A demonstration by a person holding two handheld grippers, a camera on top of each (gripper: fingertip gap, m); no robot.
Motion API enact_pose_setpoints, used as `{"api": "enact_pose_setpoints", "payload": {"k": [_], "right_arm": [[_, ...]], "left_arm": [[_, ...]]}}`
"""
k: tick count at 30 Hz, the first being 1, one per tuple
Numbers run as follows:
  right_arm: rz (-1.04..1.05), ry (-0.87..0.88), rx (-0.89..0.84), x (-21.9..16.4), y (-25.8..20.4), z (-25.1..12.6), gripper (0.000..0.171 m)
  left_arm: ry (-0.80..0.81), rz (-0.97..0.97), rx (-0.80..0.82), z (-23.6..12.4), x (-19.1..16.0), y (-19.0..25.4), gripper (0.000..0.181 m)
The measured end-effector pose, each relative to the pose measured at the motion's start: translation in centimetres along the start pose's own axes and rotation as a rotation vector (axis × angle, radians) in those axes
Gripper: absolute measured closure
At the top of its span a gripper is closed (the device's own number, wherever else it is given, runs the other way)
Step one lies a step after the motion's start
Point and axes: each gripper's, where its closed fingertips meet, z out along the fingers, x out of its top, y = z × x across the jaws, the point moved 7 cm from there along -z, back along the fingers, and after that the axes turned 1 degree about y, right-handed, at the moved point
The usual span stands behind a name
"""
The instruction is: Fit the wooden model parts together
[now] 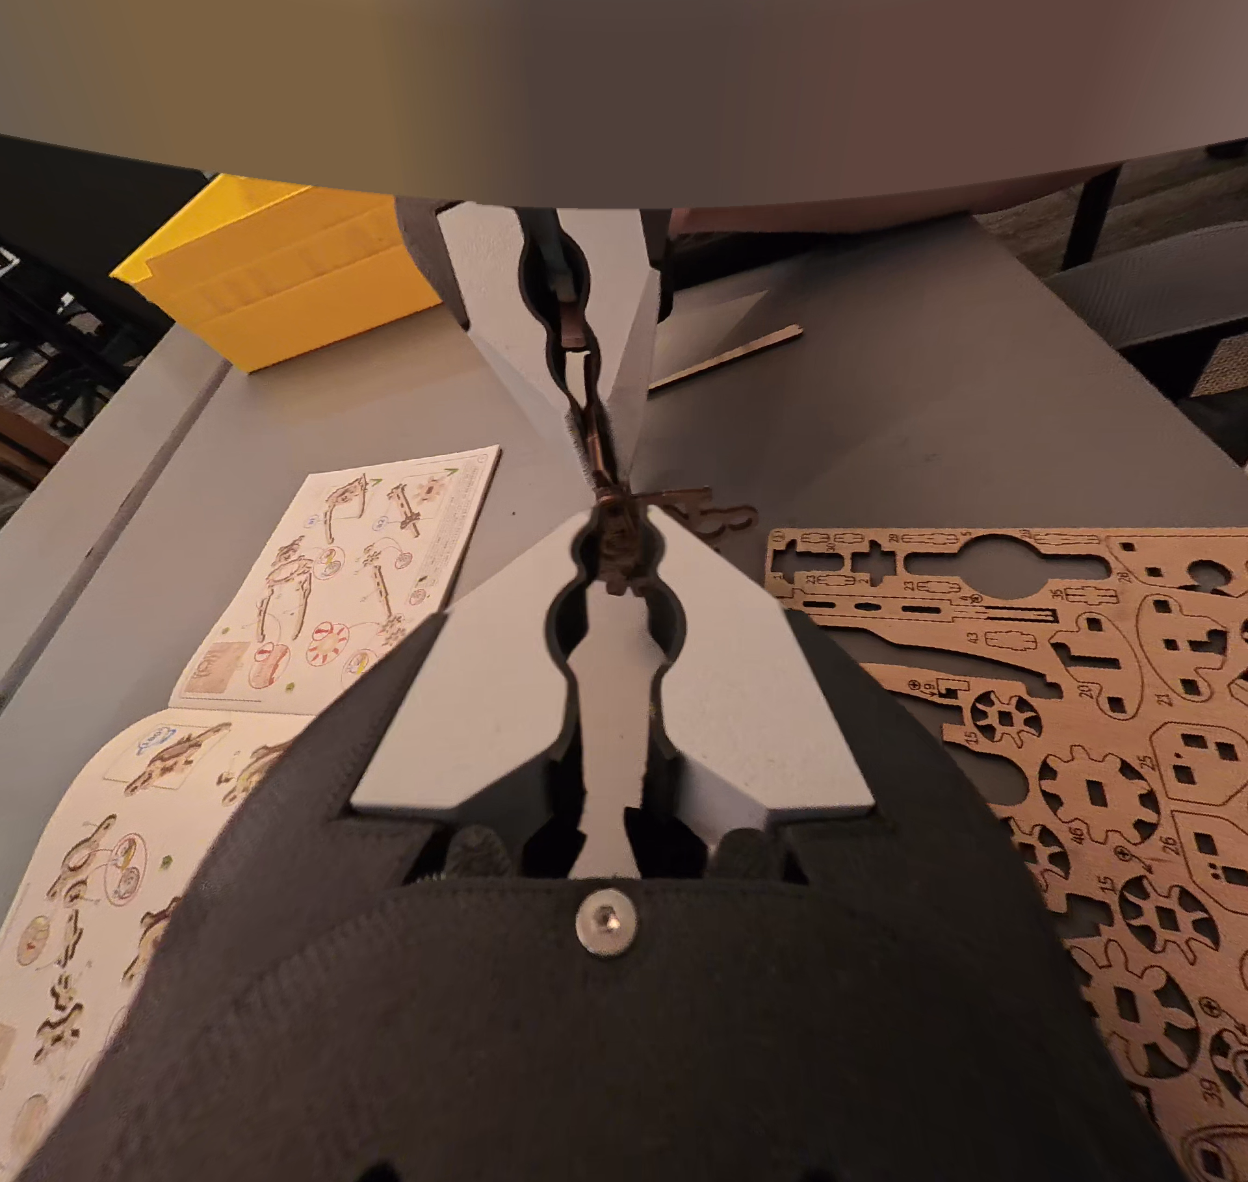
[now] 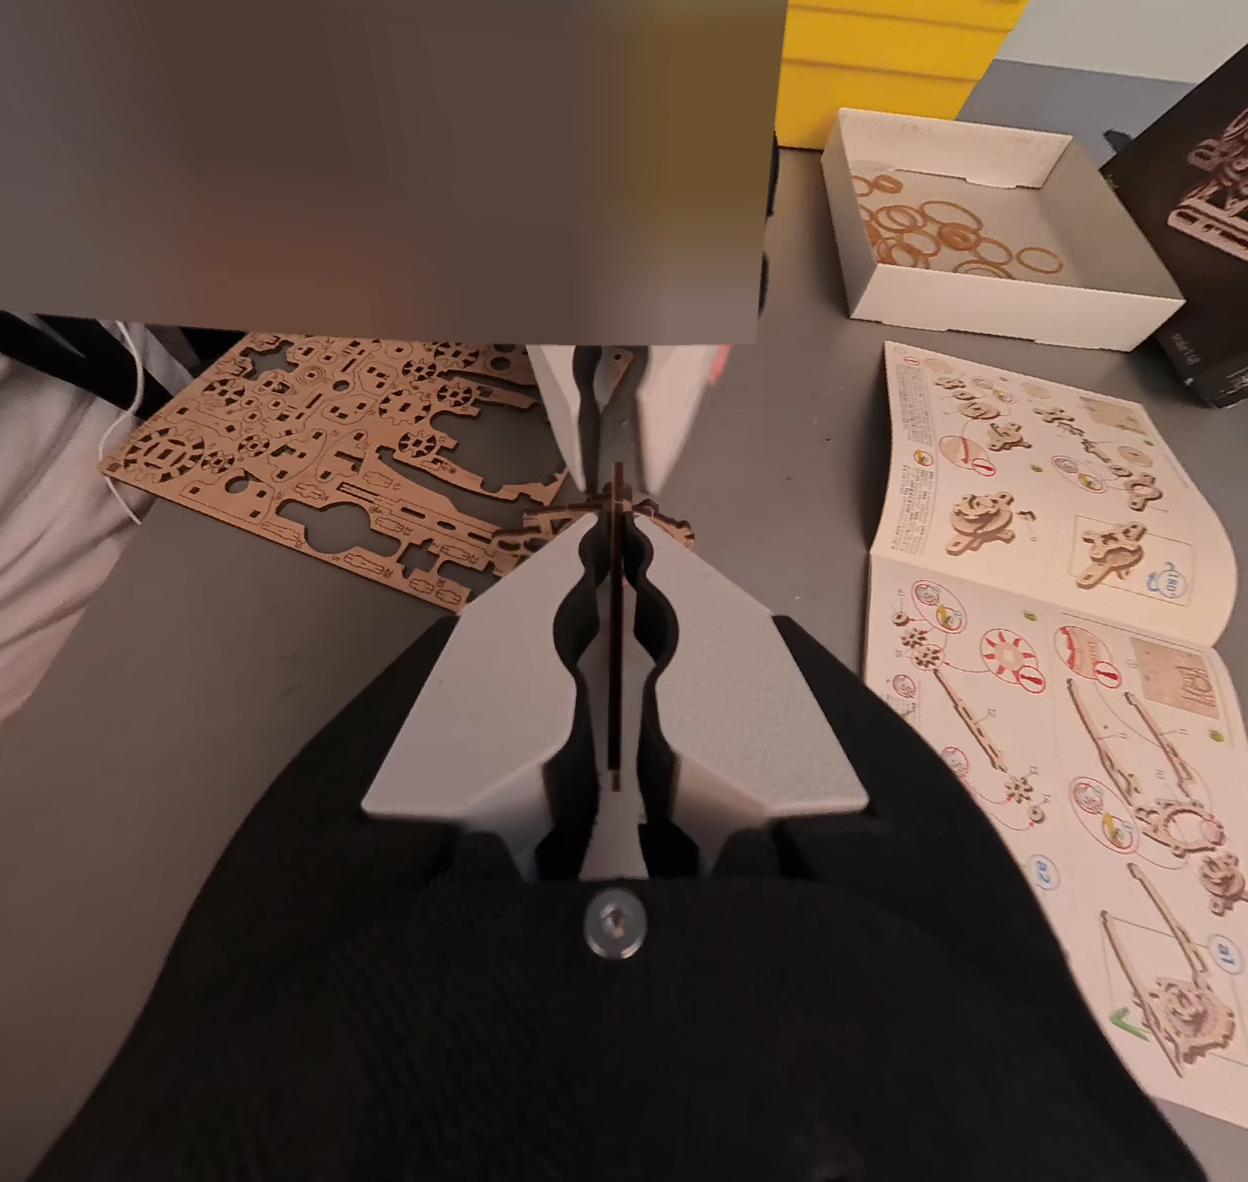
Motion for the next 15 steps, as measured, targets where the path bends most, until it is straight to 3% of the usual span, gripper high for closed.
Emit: {"api": "enact_pose_setpoints", "payload": {"k": [2,15], "right_arm": [[0.011,0.01,0.01,0.0,0.0,0.1,0.171],[0.129,0.145,0.072,0.5,0.5,-1.0,0.171]], "left_arm": [[-0.01,-0.015,-0.001,0.1,-0.2,-0.1,0.166],[0.06,-0.076,0.02,-0.4,0.2,-0.7,0.172]]}}
